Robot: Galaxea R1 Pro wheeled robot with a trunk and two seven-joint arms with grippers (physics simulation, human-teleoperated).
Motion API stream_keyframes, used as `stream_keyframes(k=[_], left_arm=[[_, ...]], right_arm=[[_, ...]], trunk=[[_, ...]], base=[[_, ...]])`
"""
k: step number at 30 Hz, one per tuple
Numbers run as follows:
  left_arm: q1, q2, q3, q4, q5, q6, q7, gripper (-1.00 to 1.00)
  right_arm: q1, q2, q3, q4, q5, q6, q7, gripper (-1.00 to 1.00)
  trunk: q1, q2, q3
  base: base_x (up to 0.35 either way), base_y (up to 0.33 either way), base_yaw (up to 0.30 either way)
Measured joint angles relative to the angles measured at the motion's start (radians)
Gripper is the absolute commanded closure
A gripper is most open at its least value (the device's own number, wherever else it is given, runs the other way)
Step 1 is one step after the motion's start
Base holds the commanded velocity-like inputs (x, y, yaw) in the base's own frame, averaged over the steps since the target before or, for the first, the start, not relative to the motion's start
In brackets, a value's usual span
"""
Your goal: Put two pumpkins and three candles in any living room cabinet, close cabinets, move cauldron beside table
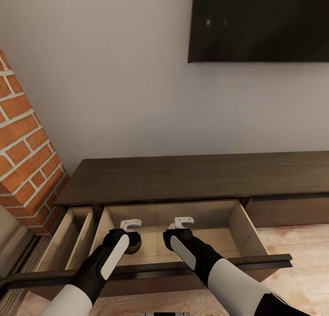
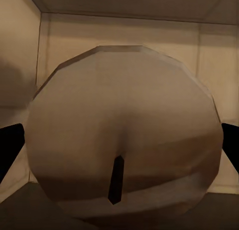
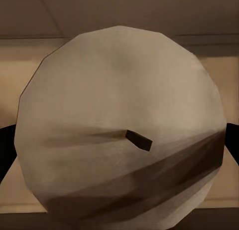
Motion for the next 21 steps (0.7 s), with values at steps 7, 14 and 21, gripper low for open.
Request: stream_keyframes(k=[7,14,21], left_arm=[[0.000,0.000,0.000,-0.001,0.002,0.002,0.000,1.00],[0.000,-0.001,0.000,-0.001,0.000,0.000,0.000,1.00],[0.000,-0.002,-0.003,-0.002,0.000,0.000,0.000,1.00]], right_arm=[[0.000,0.000,0.000,0.000,0.000,-0.002,0.001,1.00],[0.000,0.000,0.000,0.000,0.003,-0.006,0.002,1.00],[0.000,0.000,0.000,-0.001,0.003,-0.011,0.002,1.00]], trunk=[[0.003,-0.002,-0.027],[0.004,-0.002,-0.039],[0.005,-0.003,-0.047]], base=[[0.000,0.000,0.000],[0.000,0.000,0.000],[0.000,0.000,0.000]])
